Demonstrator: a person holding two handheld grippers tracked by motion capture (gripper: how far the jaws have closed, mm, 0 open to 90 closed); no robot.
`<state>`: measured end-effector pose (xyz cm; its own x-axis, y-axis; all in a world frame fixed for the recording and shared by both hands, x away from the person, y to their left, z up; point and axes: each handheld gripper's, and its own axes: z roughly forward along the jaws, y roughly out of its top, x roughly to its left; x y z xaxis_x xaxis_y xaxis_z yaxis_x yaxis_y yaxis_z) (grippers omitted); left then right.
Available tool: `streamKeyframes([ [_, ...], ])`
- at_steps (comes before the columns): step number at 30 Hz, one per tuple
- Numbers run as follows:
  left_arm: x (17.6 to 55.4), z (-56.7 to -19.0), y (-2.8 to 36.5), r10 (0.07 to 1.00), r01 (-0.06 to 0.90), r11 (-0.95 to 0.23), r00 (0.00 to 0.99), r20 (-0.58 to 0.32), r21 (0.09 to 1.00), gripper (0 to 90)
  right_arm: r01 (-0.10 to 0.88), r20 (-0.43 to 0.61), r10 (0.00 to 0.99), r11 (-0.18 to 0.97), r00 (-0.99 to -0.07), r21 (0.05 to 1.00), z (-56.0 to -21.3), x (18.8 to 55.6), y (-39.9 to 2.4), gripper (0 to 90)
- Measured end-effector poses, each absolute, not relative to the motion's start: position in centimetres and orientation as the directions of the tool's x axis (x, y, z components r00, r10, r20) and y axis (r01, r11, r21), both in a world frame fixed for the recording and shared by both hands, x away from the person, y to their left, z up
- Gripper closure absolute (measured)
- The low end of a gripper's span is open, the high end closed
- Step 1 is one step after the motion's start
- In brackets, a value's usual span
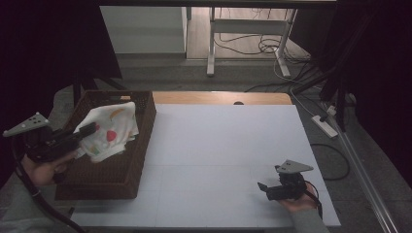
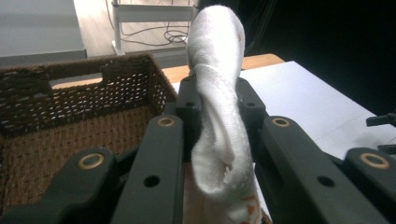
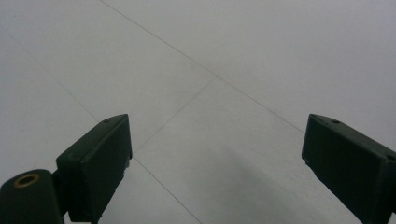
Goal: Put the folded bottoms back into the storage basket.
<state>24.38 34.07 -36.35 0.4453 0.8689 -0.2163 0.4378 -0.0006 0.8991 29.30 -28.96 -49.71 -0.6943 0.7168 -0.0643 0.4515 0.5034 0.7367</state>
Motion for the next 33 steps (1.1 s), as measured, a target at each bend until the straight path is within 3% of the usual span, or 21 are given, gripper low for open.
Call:
streamKeyframes([
  [33,26.8,-41.3,34.8,0.886,0.564,-0.011,0.388,-0.253,0.826,75.8,0.458,-0.061,0.717,0.505,-0.694,0.732,-49.9,29.4,-28.9,8.8],
])
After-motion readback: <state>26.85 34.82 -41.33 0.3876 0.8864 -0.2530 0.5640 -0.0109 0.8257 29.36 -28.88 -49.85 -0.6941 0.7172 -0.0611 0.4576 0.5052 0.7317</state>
